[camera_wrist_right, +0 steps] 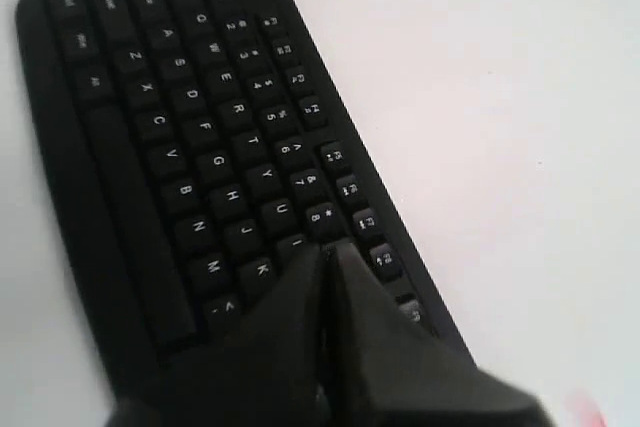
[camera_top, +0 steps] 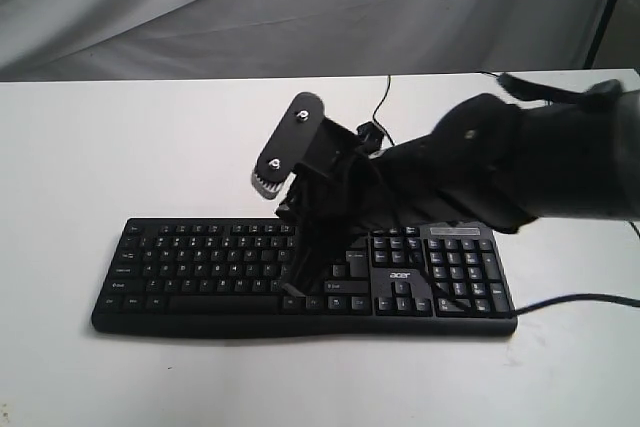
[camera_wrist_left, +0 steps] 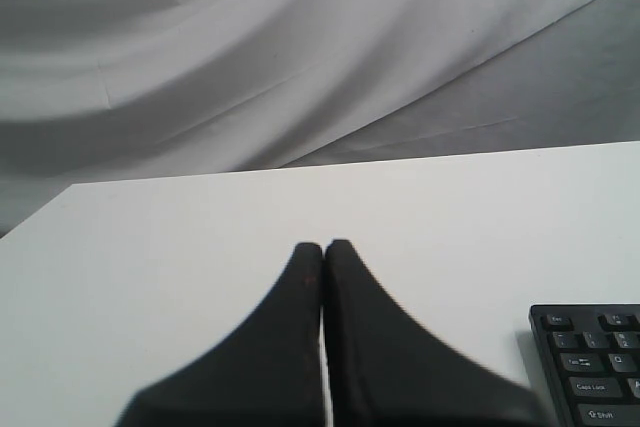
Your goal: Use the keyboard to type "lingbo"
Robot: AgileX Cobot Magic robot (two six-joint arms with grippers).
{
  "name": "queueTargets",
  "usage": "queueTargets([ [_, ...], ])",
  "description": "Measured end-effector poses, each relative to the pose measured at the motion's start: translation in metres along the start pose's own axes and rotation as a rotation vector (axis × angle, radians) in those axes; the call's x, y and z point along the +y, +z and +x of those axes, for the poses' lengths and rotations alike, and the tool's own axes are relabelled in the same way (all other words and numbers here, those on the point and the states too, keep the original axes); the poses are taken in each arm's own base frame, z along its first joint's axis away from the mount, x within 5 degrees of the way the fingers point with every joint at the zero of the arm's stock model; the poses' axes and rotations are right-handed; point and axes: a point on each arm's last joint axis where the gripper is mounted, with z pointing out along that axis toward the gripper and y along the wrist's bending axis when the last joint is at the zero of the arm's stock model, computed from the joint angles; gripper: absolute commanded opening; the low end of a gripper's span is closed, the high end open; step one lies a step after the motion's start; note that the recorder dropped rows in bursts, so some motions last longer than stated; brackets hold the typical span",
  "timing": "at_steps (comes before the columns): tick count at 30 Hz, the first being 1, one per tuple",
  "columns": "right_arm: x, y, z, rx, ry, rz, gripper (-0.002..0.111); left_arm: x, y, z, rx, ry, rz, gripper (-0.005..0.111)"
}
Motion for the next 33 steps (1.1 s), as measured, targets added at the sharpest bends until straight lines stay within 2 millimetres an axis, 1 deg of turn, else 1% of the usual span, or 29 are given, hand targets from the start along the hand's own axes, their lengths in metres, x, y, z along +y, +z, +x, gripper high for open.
queueTargets([
  [3, 0.007, -0.034, 0.002, -0.043, 0.039, 0.017, 0.0, 0.0, 0.0, 0.0, 0.0, 0.0, 0.0, 0.001],
  [6, 0.016, -0.071, 0.007, -0.099, 0.064, 0.038, 0.0, 0.0, 0.0, 0.0, 0.0, 0.0, 0.0, 0.001],
  [8, 0.023, -0.103, 0.01, -0.166, 0.08, 0.062, 0.0, 0.0, 0.0, 0.0, 0.0, 0.0, 0.0, 0.001],
  [11, 0.034, -0.14, 0.019, -0.248, 0.094, 0.089, 0.0, 0.0, 0.0, 0.0, 0.0, 0.0, 0.0, 0.001],
  [13, 0.042, -0.162, 0.029, -0.3, 0.09, 0.108, 0.0, 0.0, 0.0, 0.0, 0.0, 0.0, 0.0, 0.001],
  [16, 0.053, -0.183, 0.044, -0.353, 0.084, 0.127, 0.0, 0.0, 0.0, 0.0, 0.0, 0.0, 0.0, 0.001],
  [19, 0.061, -0.194, 0.056, -0.385, 0.078, 0.138, 0.0, 0.0, 0.0, 0.0, 0.0, 0.0, 0.0, 0.001],
  [22, 0.064, -0.203, 0.06, -0.419, 0.076, 0.145, 0.0, 0.0, 0.0, 0.0, 0.0, 0.0, 0.0, 0.001],
  [24, 0.066, -0.206, 0.06, -0.437, 0.123, 0.132, 0.0, 0.0, 0.0, 0.0, 0.0, 0.0, 0.0, 0.001],
  [28, 0.066, -0.209, 0.06, -0.451, 0.177, 0.12, 0.0, 0.0, 0.0, 0.0, 0.0, 0.0, 0.0, 0.001],
  [33, 0.066, -0.209, 0.06, -0.452, 0.183, 0.119, 0.0, 0.0, 0.0, 0.0, 0.0, 0.0, 0.0, 0.001],
])
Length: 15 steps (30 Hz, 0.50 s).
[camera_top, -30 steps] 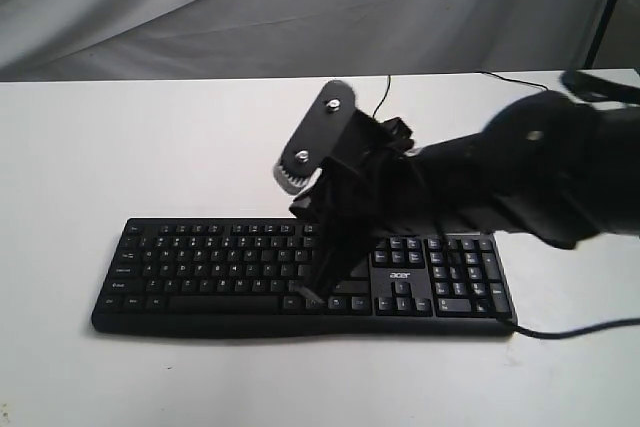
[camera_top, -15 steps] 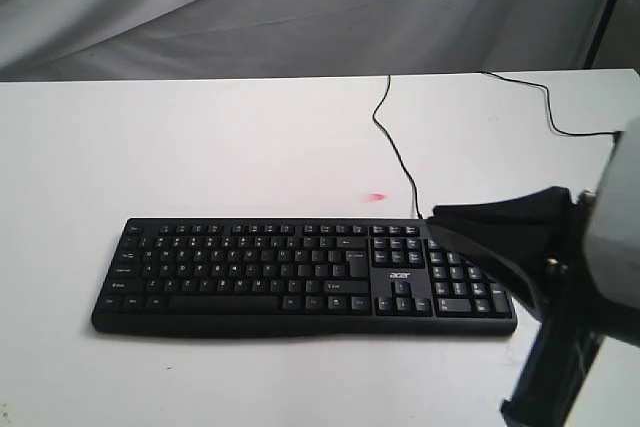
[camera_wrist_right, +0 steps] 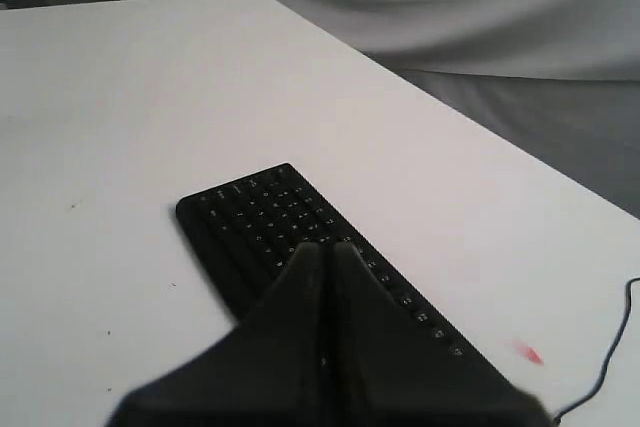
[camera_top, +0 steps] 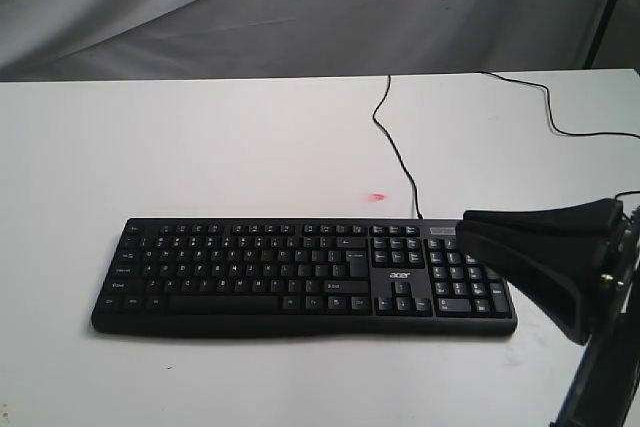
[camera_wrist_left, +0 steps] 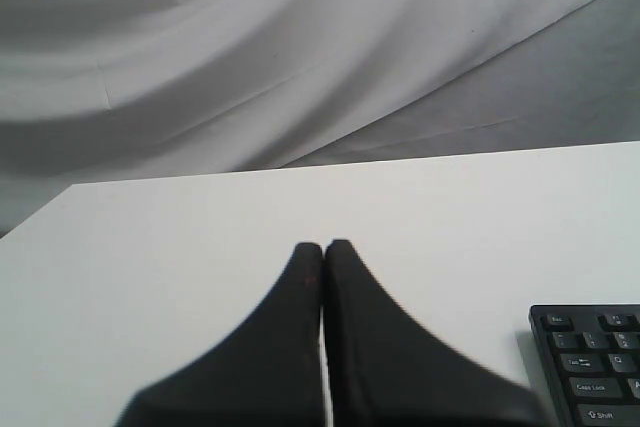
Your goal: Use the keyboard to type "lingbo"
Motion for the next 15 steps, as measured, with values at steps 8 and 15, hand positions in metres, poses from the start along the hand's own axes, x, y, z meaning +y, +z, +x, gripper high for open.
queueTargets([
  [8, -0.014, -0.018, -0.007, -0.1, 0.009, 0.168, 0.0, 0.0, 0.0, 0.0, 0.0, 0.0, 0.0, 0.001],
  [15, -0.024, -0.063, -0.005, -0.256, 0.015, 0.396, 0.0, 0.0, 0.0, 0.0, 0.0, 0.0, 0.0, 0.001],
])
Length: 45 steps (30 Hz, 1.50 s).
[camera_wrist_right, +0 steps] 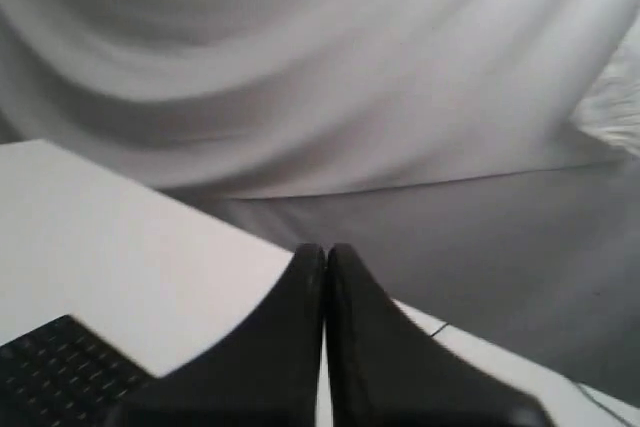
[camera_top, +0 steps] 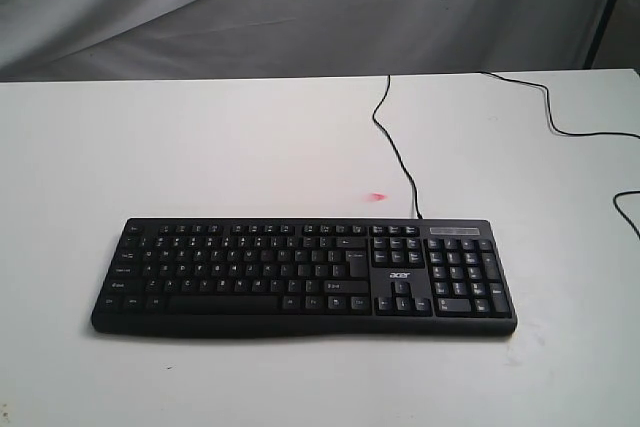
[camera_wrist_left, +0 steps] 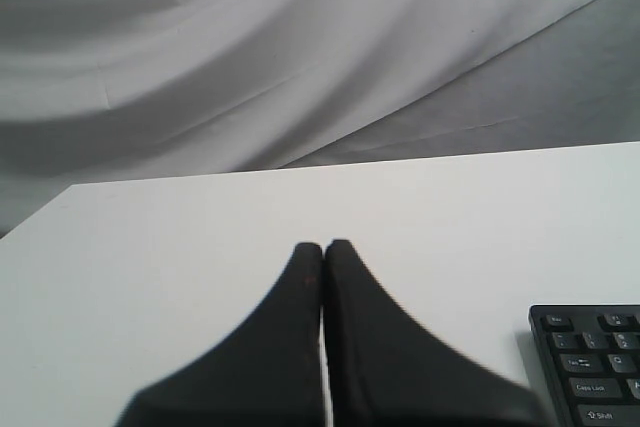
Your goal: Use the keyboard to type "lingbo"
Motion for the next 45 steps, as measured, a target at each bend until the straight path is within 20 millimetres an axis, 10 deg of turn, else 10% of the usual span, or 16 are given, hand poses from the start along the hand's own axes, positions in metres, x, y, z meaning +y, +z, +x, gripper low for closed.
queueTargets([
  [8, -0.01, -0.038, 0.013, -0.116, -0.021, 0.221, 0.0, 0.0, 0.0, 0.0, 0.0, 0.0, 0.0, 0.001],
  [28, -0.012, -0.039, 0.023, -0.133, 0.047, 0.261, 0.0, 0.0, 0.0, 0.0, 0.0, 0.0, 0.0, 0.001],
  [45, -0.001, -0.032, 0.094, 0.012, 0.119, 0.219, 0.0, 0.0, 0.0, 0.0, 0.0, 0.0, 0.0, 0.001],
])
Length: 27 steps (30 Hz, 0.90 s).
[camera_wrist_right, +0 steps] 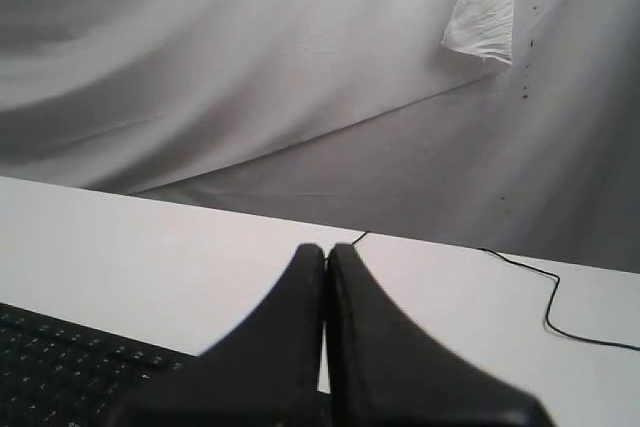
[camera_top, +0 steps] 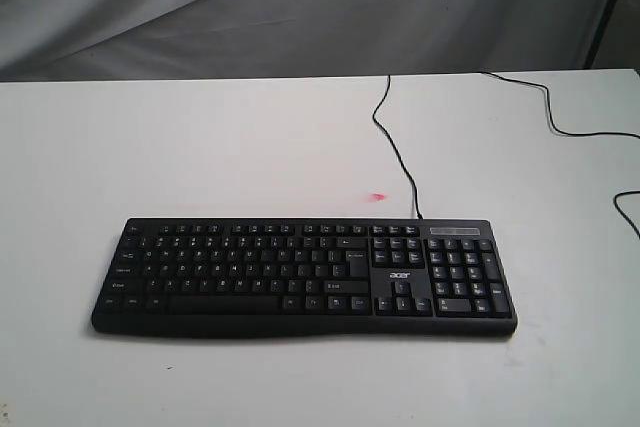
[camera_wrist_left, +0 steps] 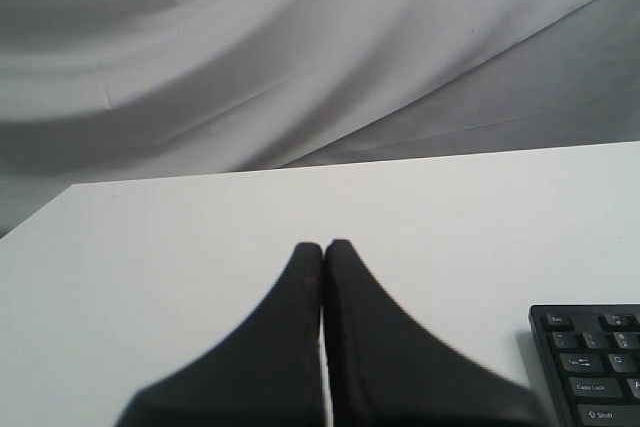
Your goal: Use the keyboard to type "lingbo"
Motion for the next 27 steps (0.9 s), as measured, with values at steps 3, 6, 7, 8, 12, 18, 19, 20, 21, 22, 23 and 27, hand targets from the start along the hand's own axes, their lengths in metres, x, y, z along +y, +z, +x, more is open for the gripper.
queueTargets([
  [3, 0.0, -0.002, -0.001, -0.018, -0.008, 0.0, 0.0, 0.0, 0.0, 0.0, 0.0, 0.0, 0.0, 0.001],
  [6, 0.0, -0.005, -0.003, -0.049, -0.015, 0.003, 0.0, 0.0, 0.0, 0.0, 0.0, 0.0, 0.0, 0.001],
  [7, 0.0, -0.007, -0.003, -0.054, -0.018, 0.004, 0.0, 0.0, 0.0, 0.0, 0.0, 0.0, 0.0, 0.001],
  [8, 0.0, -0.008, -0.002, -0.053, -0.017, 0.007, 0.0, 0.0, 0.0, 0.0, 0.0, 0.0, 0.0, 0.001],
  [12, -0.001, -0.011, 0.003, -0.008, -0.019, 0.015, 0.0, 0.0, 0.0, 0.0, 0.0, 0.0, 0.0, 0.001],
  [18, -0.002, -0.014, 0.012, 0.083, -0.023, 0.028, 0.0, 0.0, 0.0, 0.0, 0.0, 0.0, 0.0, 0.001],
  [19, -0.002, -0.014, 0.012, 0.088, -0.023, 0.029, 0.0, 0.0, 0.0, 0.0, 0.0, 0.0, 0.0, 0.001],
  [20, -0.002, -0.014, 0.013, 0.092, -0.025, 0.029, 0.0, 0.0, 0.0, 0.0, 0.0, 0.0, 0.0, 0.001],
  [21, -0.002, -0.014, 0.013, 0.092, -0.025, 0.029, 0.0, 0.0, 0.0, 0.0, 0.0, 0.0, 0.0, 0.001],
  [22, -0.002, -0.014, 0.013, 0.092, -0.027, 0.029, 0.0, 0.0, 0.0, 0.0, 0.0, 0.0, 0.0, 0.001],
  [23, -0.002, -0.014, 0.013, 0.092, -0.027, 0.029, 0.0, 0.0, 0.0, 0.0, 0.0, 0.0, 0.0, 0.001],
  [27, -0.002, -0.014, 0.013, 0.092, -0.027, 0.029, 0.0, 0.0, 0.0, 0.0, 0.0, 0.0, 0.0, 0.001],
])
